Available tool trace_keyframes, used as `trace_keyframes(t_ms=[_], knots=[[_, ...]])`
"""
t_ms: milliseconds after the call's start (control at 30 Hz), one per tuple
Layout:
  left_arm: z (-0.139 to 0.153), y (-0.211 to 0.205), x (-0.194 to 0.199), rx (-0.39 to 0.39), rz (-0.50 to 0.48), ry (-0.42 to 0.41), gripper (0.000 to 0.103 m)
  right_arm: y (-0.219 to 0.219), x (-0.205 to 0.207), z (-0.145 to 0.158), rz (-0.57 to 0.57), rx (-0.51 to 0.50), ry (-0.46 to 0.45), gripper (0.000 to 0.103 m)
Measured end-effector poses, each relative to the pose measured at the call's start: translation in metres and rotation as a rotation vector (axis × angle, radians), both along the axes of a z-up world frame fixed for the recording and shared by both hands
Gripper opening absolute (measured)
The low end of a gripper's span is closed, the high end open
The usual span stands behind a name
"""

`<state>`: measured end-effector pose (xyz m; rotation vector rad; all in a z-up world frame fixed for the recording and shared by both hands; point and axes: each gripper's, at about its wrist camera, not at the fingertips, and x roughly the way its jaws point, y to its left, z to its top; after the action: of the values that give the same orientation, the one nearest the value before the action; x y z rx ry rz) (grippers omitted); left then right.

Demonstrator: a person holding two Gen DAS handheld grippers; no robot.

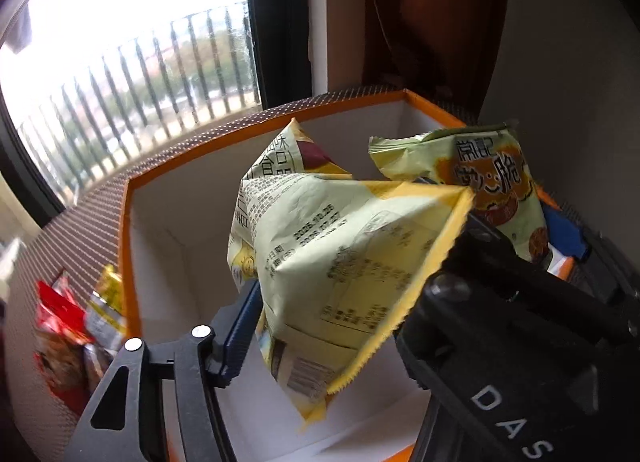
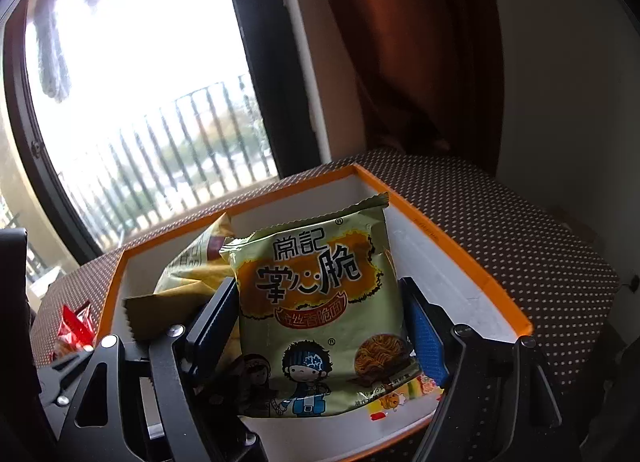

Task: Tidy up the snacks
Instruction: 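Open both tools to drop the bags into the box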

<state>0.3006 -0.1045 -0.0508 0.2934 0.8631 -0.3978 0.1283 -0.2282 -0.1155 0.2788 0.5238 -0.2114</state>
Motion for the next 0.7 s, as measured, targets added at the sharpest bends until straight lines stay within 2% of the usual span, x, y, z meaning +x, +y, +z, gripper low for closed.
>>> trace_keyframes(t_ms=[133,267,333,467,533,633,700], knots=[[0.007,0.010,0.008,0.068,0.022,-0.060,0.076,-0.005,0.006,0.002,0.035,0.008,0.007,0.080],[0.015,0.025,0.011,0.093,0.052,-0.124,0.080,-0.005,-0.002,0.008,0.076,-0.006,-0.006,0.080],[0.016,0.026,-0.004,0.093,0.066,-0.156,0.081,-0.002,-0.003,0.010,0.093,-0.012,-0.015,0.080],[0.024,0.024,-0.018,0.121,0.106,-0.296,0.089,0.005,-0.002,0.013,0.113,-0.020,-0.010,0.080],[0.025,0.027,-0.014,0.107,0.110,-0.297,0.094,0.003,-0.004,0.014,0.126,0.000,-0.010,0.081],[0.024,0.036,-0.005,0.055,0.102,-0.254,0.097,0.004,0.000,0.016,0.119,-0.010,-0.006,0.082],[0.027,0.033,-0.013,0.038,0.098,-0.248,0.098,0.002,0.002,0.016,0.124,-0.004,0.007,0.090]])
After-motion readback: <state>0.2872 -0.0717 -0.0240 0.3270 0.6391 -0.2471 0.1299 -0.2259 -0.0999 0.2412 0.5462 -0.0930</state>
